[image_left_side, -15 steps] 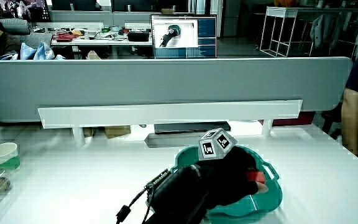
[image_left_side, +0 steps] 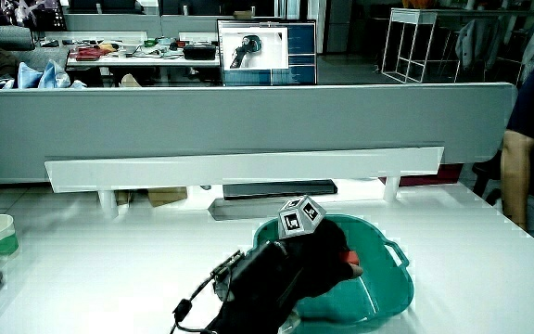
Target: Place red block
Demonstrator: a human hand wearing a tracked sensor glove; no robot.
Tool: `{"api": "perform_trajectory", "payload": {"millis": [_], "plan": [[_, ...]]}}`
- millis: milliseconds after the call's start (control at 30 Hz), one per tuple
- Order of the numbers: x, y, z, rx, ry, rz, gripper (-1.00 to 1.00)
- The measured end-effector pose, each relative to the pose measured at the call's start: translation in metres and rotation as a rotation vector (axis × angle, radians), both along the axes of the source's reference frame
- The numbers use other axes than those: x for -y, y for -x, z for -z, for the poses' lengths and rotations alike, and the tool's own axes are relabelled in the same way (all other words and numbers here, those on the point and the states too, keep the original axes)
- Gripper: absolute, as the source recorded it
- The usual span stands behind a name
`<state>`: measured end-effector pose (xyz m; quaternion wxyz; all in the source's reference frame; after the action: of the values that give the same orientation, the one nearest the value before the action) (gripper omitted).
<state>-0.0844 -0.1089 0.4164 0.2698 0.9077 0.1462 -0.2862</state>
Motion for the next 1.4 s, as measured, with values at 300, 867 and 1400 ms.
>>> {"api": "perform_trajectory", "payload": {"millis": [300,867,1400], "plan": [[0.003,-0.006,-0.022,0.055,0.022,0.011,0.0],[0.006,-0.007,-0.051,0.122,0.12,0.045,0.0],[0.001,-0.011,-0.065,0.188,0.169,0.023,-0.6]]}}
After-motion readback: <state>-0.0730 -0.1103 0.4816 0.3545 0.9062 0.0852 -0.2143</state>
